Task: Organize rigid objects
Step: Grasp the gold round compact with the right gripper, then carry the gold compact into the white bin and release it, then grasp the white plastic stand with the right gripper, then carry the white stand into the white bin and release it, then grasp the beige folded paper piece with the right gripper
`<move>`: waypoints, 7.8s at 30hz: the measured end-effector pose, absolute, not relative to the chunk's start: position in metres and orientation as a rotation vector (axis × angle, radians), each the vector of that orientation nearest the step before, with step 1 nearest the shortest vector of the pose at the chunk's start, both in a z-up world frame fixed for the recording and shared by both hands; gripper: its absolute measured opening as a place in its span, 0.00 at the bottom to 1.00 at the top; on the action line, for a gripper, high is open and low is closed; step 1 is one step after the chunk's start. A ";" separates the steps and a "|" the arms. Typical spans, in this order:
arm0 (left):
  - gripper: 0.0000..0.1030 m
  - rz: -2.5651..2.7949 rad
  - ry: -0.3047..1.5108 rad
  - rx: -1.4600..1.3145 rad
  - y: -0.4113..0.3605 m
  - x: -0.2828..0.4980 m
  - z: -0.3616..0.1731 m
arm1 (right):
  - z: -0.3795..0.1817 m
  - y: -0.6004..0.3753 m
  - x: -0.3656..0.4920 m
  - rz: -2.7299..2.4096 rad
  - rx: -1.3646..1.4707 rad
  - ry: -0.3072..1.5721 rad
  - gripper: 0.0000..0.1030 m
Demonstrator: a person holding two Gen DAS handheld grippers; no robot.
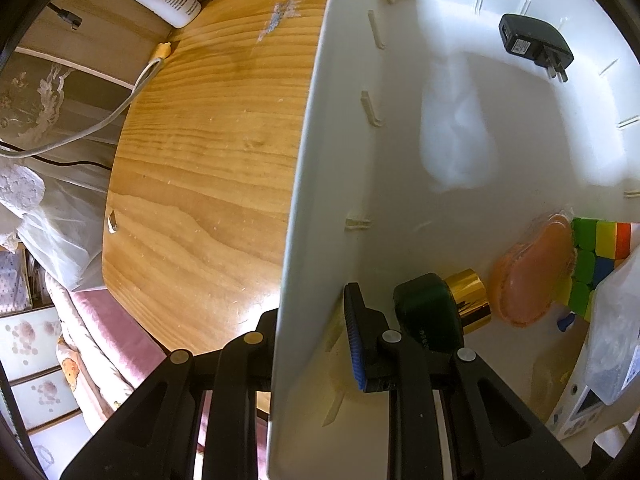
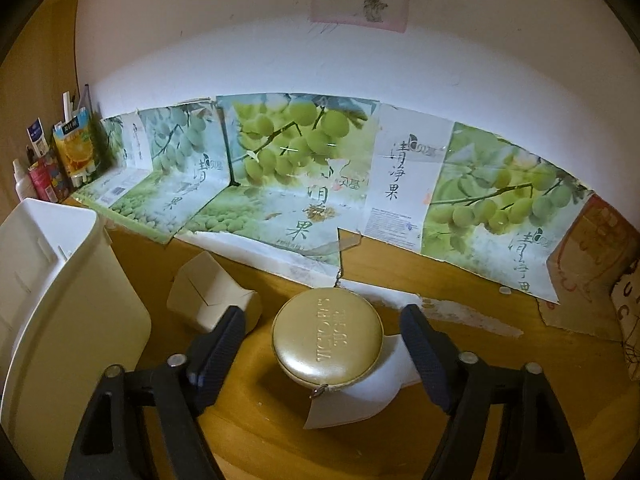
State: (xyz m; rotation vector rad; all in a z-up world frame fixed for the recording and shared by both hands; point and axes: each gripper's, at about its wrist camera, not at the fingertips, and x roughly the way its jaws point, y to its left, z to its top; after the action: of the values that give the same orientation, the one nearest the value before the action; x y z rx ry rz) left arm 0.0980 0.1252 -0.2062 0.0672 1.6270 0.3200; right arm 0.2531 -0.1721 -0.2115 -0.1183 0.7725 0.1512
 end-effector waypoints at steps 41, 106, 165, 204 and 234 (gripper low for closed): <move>0.23 0.320 1.594 -0.002 0.137 0.099 -0.202 | -0.105 -0.134 0.194 0.427 -0.125 0.671 0.54; 0.23 0.332 1.623 0.029 0.130 0.110 -0.210 | -0.175 -0.201 0.234 0.153 -0.139 0.810 0.99; 0.24 0.359 1.599 -0.007 0.142 0.110 -0.202 | -0.121 -0.165 0.209 0.330 -0.185 0.716 0.81; 0.26 0.338 1.537 -0.001 0.144 0.088 -0.187 | -0.080 -0.088 0.150 0.613 -0.330 0.623 0.84; 0.26 0.365 1.546 -0.010 0.143 0.086 -0.189 | -0.200 -0.125 0.250 0.517 -0.488 0.816 0.84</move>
State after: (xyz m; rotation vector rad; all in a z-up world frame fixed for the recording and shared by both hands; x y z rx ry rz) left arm 0.0863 0.1425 -0.1886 -0.0101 1.5461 0.3653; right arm 0.2498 -0.1255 -0.2003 -0.4877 0.8160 0.5175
